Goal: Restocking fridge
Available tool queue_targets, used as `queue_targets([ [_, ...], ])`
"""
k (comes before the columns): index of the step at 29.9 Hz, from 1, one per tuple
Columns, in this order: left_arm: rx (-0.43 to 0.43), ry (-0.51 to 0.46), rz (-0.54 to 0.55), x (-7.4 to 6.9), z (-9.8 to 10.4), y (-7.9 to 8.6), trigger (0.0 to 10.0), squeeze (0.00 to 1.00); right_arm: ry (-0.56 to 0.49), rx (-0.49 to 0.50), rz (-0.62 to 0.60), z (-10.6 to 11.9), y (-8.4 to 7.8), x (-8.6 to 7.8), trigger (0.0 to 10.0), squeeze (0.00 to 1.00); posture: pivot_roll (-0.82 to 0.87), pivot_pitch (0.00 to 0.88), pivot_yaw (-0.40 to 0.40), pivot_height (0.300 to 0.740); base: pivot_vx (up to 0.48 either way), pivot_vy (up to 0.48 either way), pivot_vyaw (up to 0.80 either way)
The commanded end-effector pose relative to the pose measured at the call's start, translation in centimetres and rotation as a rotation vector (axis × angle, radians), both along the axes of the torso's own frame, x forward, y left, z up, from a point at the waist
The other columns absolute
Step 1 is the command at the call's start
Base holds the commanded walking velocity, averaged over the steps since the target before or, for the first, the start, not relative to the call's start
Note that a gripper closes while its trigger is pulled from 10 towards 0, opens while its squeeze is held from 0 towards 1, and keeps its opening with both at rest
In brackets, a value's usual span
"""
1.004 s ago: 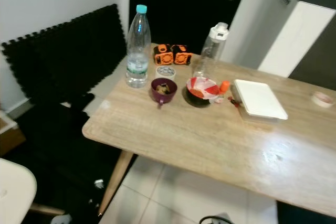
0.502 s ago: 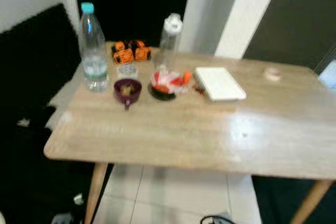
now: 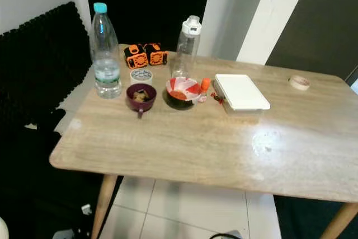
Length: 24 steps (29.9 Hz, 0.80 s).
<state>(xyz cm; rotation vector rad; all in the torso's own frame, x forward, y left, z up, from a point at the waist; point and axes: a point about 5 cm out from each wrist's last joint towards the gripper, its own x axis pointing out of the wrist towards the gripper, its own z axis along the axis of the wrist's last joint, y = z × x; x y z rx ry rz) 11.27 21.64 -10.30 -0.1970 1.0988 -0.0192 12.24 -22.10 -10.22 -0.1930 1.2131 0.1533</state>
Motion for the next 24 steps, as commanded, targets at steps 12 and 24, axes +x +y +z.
queue_targets([
  [12, 0.030, 0.030, 0.001, -0.8, -0.3, -0.2, 10.0, 0.00, -0.015, 0.005, 0.023, 0.0, 1.2, 1.0, 10.0, 0.00, 0.09, 0.004, -0.095, 0.740, 0.000, -0.027, 0.00],
  [24, 0.110, 0.009, 0.096, -0.8, -0.3, 0.4, 10.0, 0.00, -0.007, -0.020, 0.013, 0.4, -1.2, 0.5, 10.0, 0.00, 0.09, 0.009, -0.096, 0.740, 0.000, -0.337, 0.00],
])
